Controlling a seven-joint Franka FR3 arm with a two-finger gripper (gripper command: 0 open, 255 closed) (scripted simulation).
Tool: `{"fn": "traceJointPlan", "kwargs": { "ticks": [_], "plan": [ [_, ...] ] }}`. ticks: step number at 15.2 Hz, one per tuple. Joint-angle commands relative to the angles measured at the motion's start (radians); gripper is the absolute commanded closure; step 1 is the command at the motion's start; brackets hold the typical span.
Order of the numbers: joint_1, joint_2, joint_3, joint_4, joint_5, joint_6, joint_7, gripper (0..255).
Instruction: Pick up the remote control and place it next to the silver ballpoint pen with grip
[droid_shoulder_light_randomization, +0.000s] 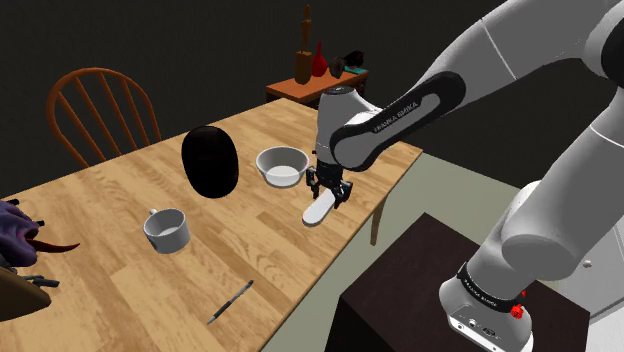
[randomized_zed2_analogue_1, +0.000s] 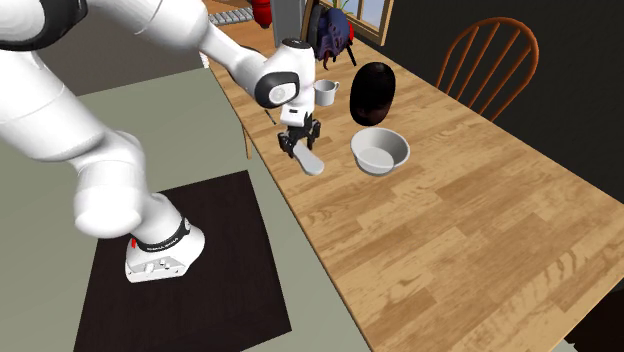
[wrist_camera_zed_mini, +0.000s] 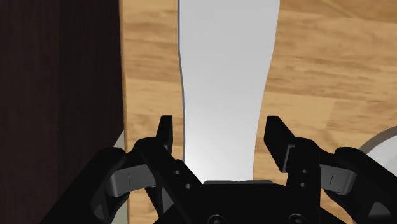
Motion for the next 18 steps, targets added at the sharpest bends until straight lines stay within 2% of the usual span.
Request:
{"fn": "traceJointPlan", "kwargs": {
  "ticks": [1, 8, 14, 18],
  "plan": [
    [0.027, -0.017, 0.029, -0.016, 0.01, 0.0, 0.05, 255],
    [0.124, -0.059, 0.139, -0.057, 0.051, 0.002, 0.223, 255],
    [0.202, -0.054, 0.238, -0.044, 0.07, -0.001, 0.387, 255],
    [0.208, -0.012, 0.256, -0.05, 0.047, 0.044, 0.428, 255]
  ]
}}
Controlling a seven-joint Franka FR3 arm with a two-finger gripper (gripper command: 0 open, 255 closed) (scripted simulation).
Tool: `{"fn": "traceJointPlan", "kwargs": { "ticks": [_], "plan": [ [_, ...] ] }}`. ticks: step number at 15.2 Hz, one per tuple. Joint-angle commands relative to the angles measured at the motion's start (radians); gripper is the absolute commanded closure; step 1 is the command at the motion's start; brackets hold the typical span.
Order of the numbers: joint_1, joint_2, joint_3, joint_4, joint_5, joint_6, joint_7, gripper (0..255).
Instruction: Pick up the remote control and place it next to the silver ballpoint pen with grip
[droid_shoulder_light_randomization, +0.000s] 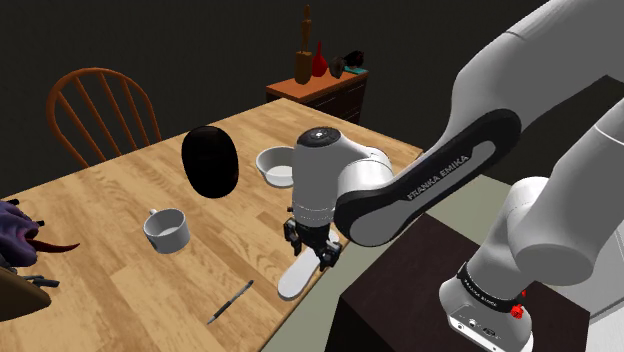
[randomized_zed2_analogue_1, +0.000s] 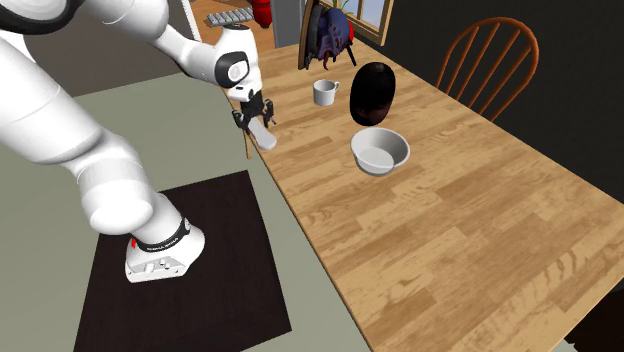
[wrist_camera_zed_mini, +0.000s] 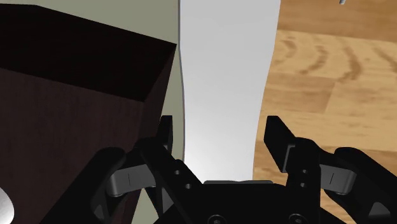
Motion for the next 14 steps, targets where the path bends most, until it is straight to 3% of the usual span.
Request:
{"fn": "traceJointPlan", "kwargs": {
  "ticks": [1, 11, 14],
  "plan": [
    [-0.001, 0.027, 0.004, -0.006, -0.016, 0.031, 0.016, 255],
    [-0.007, 0.183, -0.006, -0.025, -0.148, 0.189, 0.111, 255],
    [-0.006, 0.183, -0.007, -0.025, -0.148, 0.189, 0.111, 255]
  ]
}}
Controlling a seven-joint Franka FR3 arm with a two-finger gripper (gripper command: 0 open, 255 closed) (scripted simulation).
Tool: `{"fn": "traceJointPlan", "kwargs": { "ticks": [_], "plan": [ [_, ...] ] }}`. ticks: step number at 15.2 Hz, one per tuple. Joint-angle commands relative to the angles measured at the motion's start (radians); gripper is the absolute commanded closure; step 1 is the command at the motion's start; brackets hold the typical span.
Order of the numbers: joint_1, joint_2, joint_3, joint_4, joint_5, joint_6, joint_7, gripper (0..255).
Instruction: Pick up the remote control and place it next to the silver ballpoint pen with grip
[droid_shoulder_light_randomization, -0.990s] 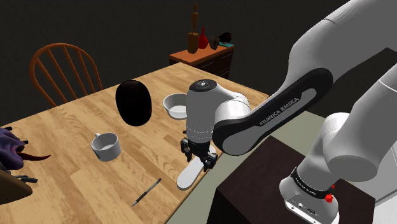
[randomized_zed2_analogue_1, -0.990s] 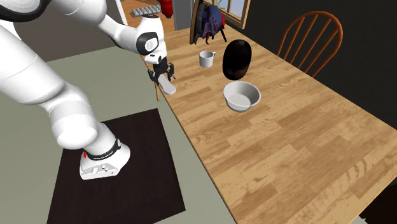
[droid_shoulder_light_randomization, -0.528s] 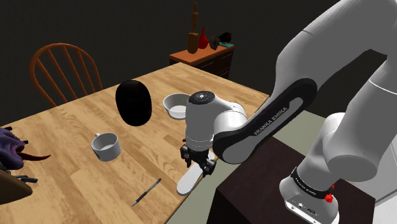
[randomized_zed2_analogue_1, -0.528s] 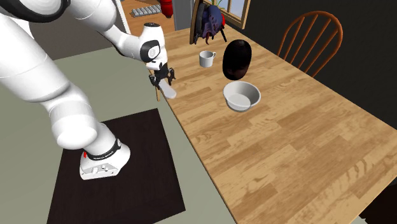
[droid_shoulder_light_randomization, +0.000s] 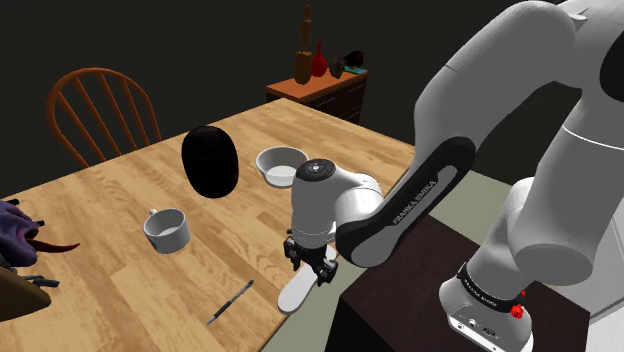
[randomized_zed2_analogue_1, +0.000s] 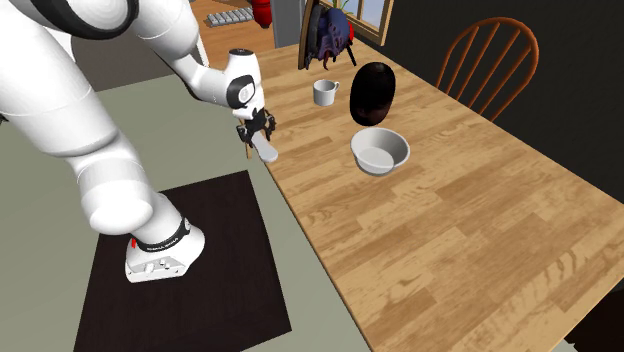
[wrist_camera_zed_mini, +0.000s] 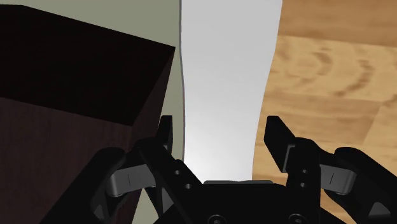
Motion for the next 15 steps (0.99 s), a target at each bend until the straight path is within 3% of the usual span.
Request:
{"fn": "traceJointPlan", "kwargs": {
  "ticks": [1, 5, 6, 11, 15],
  "plan": [
    [0.0, 0.004, -0.001, 0.001, -0.004, 0.003, 0.003, 255],
    [0.0, 0.004, -0.001, 0.001, -0.004, 0.003, 0.003, 255],
    [0.0, 0.004, -0.001, 0.001, -0.004, 0.003, 0.003, 0],
    [0.0, 0.004, -0.001, 0.001, -0.004, 0.003, 0.003, 0],
    [-0.005, -0.135, 0.019, 0.019, 0.116, -0.137, -0.084, 0]
  ]
}}
